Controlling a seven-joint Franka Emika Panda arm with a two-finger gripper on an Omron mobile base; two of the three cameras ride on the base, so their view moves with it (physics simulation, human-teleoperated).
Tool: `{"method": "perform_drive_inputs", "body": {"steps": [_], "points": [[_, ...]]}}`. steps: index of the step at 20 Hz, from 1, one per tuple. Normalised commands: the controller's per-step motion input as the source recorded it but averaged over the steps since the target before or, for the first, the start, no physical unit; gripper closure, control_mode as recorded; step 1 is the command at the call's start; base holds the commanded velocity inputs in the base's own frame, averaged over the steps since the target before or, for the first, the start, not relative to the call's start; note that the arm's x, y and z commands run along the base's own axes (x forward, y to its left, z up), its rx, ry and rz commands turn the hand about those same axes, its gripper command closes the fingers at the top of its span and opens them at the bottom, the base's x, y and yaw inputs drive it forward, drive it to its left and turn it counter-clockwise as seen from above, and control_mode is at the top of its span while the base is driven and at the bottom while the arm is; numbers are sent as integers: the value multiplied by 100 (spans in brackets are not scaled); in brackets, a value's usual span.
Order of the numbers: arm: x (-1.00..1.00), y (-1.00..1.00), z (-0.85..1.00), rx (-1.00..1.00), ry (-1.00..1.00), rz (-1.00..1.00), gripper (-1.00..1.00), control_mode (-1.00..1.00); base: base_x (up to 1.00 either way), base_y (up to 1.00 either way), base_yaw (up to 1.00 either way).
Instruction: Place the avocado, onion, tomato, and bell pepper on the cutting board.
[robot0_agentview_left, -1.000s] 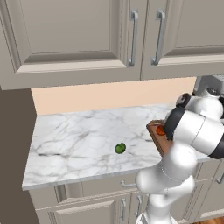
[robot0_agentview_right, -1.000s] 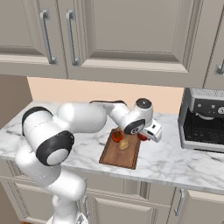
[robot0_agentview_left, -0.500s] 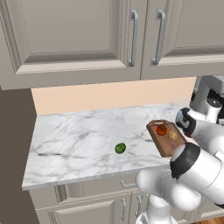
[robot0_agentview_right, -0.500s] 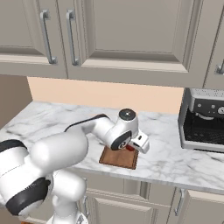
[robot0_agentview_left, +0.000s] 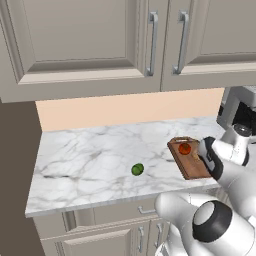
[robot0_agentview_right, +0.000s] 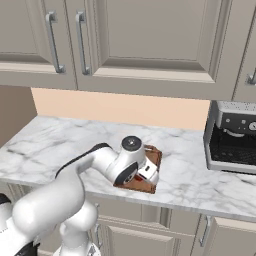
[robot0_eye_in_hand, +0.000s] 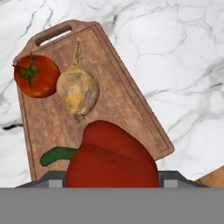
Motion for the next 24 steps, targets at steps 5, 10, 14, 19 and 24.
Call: {"method": "perform_drive_inputs", "body": {"steps": [5,10,14,19,24], "points": [[12,5,-13,5,-3,0,100,-100,0,0,0],[16,-1,-3,0,0,1,100,-100,0,0,0],[12,0,-2,0,0,1,-100,-100,0,0,0],[10,-3,1,1,0,0,-100,-100,0,0,0],[5,-5,12,2,0,0,-100,-100,0,0,0]]}}
